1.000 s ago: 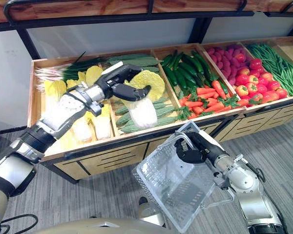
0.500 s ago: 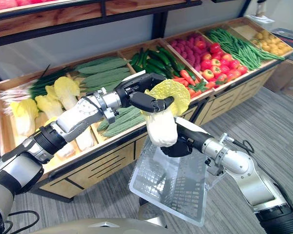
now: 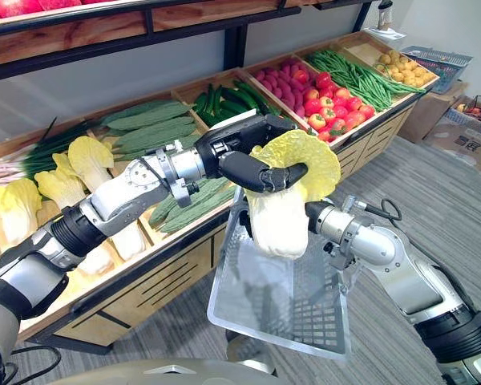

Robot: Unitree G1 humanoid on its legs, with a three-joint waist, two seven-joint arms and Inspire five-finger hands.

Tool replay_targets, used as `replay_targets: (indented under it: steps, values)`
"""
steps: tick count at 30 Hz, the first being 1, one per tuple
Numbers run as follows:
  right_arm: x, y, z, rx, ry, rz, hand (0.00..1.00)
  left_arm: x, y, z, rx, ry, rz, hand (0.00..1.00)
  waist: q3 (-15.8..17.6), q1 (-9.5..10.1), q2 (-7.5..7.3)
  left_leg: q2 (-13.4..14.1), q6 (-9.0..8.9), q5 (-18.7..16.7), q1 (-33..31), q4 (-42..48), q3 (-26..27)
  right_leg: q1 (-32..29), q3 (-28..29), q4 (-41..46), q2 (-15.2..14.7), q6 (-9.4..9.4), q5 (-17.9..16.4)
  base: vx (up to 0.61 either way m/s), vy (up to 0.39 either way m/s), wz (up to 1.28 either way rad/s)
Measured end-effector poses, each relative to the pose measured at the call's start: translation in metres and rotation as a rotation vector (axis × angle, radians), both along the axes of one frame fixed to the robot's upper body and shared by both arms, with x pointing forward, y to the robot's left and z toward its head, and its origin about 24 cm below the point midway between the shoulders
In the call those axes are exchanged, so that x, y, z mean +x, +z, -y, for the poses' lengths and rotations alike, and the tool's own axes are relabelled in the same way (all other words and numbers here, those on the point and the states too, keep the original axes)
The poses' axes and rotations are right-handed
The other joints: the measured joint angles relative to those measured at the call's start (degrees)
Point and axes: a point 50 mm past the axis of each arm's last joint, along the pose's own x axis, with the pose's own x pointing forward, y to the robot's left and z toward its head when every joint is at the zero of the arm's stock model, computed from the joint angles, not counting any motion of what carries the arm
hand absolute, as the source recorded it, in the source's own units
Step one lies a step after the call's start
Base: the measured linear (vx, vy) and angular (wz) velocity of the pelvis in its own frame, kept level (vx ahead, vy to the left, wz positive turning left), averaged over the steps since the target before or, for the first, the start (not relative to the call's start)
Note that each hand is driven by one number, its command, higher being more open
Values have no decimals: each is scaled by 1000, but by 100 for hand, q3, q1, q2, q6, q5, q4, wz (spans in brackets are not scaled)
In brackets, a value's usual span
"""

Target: Pick vegetable in the basket

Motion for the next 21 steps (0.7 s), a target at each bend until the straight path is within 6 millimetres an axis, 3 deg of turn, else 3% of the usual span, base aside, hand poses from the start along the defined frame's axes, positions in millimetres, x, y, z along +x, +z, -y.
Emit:
replay_targets:
  steps: [8,13,21]
  values:
    - [2,14,7,3,-20,67,0,-8,0,3,-5,-50,10,0,11,-47,162,22,0,-39,-19,47,39,-30,32,-8,2,4,-5,8,52,-3]
    - [5,23,20,0,-68,111,0,-10,-7,4,16,-73,-7,0,11,-55,173,73,0,-76,-113,135,-86,-21,-75,-11,-29,5,-5,22,58,11]
    - [8,20,28,-41,-103,112,0,-30,-40,-2,175,-188,-60,0,19,-13,163,-12,35,-44,-111,63,-201,56,-199,-20,-90,1,-14,13,58,9]
